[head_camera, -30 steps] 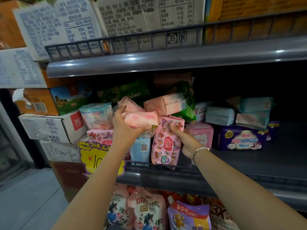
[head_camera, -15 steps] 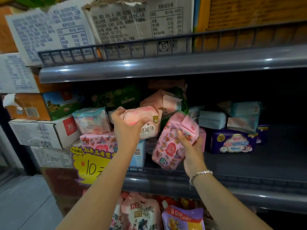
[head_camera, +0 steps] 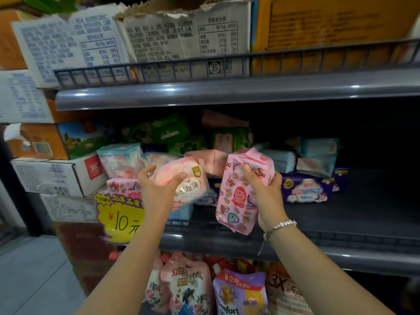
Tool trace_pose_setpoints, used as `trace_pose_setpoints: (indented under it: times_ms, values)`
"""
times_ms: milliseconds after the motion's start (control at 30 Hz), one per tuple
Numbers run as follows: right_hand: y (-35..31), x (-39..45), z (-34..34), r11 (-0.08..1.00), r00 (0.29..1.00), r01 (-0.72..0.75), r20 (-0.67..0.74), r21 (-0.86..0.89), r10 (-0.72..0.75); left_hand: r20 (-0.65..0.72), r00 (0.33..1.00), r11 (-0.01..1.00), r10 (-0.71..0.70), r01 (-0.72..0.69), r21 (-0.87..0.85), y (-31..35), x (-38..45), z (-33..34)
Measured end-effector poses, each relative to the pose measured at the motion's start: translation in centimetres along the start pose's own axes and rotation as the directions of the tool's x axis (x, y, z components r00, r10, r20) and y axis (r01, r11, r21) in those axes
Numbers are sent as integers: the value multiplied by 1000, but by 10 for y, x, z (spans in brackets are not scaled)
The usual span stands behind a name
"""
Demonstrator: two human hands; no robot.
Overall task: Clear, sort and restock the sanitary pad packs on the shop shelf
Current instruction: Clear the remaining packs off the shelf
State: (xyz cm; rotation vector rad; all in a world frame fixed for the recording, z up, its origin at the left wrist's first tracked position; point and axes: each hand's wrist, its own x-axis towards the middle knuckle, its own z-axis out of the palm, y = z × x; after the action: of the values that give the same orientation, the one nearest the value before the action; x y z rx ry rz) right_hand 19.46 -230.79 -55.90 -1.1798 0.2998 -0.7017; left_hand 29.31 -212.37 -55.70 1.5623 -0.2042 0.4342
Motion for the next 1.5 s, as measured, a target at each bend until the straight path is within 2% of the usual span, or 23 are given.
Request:
trace_pose_setpoints:
  times_ms: [133,233,300,400,600,900,1267,1500]
  values:
    - [8,-2,2,993,990,-70,-127,-92,58,38,999,1000,8,-7,-21,0,0,-7]
    - [15,2,2,984,968,-80,-249,-160,38,95,995,999,21,-24,35,-5,-6,-5]
    - [15,1,6,974,957,-75,-290,-212,10,115,993,997,34,-42,71,-11,-13,-1]
    - [15,-5,12,954,949,-63,-313,-294,-34,72,997,998,28,-33,58,-21,-23,5]
    - [4,-10,4,911,882,43,-412,-410,-227,29,999,999,14,-16,50,-24,-33,4]
    - [-2,-7,1,858,916,20,-335,-513,-221,27,998,998,-51,50,36,-18,-45,0]
    - [-4,-20,3,891,923,32,-330,-452,-200,-7,998,997,-64,64,-41,-6,-51,-3]
    - [0,-28,0,939,951,-19,-297,-343,-89,-4,996,993,-89,88,-72,3,-56,-11]
